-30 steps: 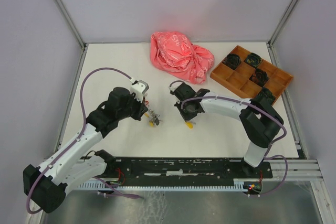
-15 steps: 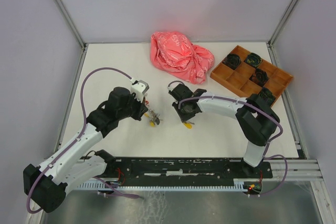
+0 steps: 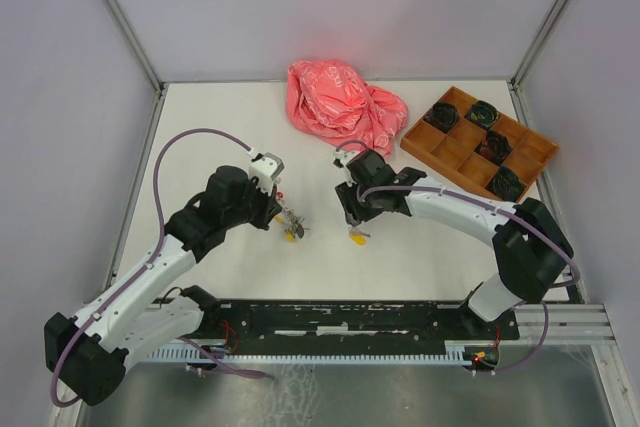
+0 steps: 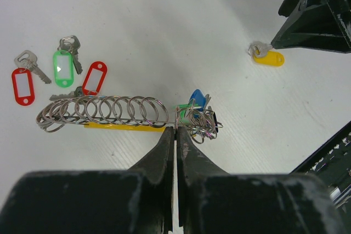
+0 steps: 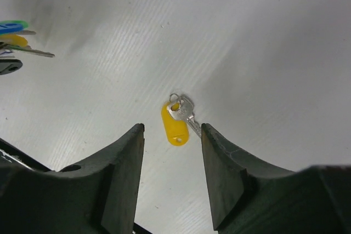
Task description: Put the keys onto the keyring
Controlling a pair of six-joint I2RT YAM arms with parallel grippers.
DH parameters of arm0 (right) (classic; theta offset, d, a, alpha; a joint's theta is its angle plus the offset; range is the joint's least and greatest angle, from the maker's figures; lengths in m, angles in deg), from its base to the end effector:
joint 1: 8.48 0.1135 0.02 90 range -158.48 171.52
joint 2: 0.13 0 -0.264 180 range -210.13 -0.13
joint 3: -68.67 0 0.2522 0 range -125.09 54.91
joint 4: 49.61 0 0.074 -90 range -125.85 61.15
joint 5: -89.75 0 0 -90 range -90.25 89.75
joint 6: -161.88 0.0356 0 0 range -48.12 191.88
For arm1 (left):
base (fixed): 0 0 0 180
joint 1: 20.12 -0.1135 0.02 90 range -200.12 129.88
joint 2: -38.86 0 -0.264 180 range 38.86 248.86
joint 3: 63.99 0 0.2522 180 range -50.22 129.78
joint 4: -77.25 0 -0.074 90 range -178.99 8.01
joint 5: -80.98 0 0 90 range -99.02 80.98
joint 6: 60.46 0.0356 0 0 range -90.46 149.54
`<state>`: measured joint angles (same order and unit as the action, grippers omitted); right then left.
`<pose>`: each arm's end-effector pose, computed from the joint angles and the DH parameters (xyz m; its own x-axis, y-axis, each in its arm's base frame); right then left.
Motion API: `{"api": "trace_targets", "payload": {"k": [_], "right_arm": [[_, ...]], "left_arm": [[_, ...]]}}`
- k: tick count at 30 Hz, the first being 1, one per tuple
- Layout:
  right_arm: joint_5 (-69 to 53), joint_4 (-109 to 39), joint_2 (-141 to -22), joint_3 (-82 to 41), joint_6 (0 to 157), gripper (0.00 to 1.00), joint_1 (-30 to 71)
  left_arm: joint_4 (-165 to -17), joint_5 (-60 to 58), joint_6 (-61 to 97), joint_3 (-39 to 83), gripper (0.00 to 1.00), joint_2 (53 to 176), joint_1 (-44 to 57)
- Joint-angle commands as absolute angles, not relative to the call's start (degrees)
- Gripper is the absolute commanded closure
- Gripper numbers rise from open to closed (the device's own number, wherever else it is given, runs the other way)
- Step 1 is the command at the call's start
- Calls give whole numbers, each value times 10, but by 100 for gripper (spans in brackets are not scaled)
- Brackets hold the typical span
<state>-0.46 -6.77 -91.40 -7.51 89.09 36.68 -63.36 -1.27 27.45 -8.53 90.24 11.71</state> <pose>0.2309 0.2323 0.2189 -0.7810 -0.3657 -0.5063 -0.5018 0.8500 0.1601 0.1640 -0.1074 0.2745 -0.5132 0.2760 -0.8127 0.5978 0.7944 -0.1077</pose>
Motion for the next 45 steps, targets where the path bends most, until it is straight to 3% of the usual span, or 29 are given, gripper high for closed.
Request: {"api": "trace_targets", "payload": {"k": [1,19,29,33,37,45], "right_arm": [[-45,-106,-885,-33,873,46,346],[-89,-139,-955,24,967,40,337],[-186,-217,-998,-6,1032,46,381],[-199,-204,-1010,-53,1004,46,384],[-124,-130,-1002,-102,927,47,381],[-65,-56,-973,-109,817,49,355]], "left_arm": [[-667,-3,282,-76,97,898,114],[-665,1,282,-75,97,901,114],[-662,-12,280,-75,97,898,114],[-662,-12,280,-74,97,899,113],[-661,-15,279,-75,97,896,113],[-661,-12,279,-75,97,897,113]]}}
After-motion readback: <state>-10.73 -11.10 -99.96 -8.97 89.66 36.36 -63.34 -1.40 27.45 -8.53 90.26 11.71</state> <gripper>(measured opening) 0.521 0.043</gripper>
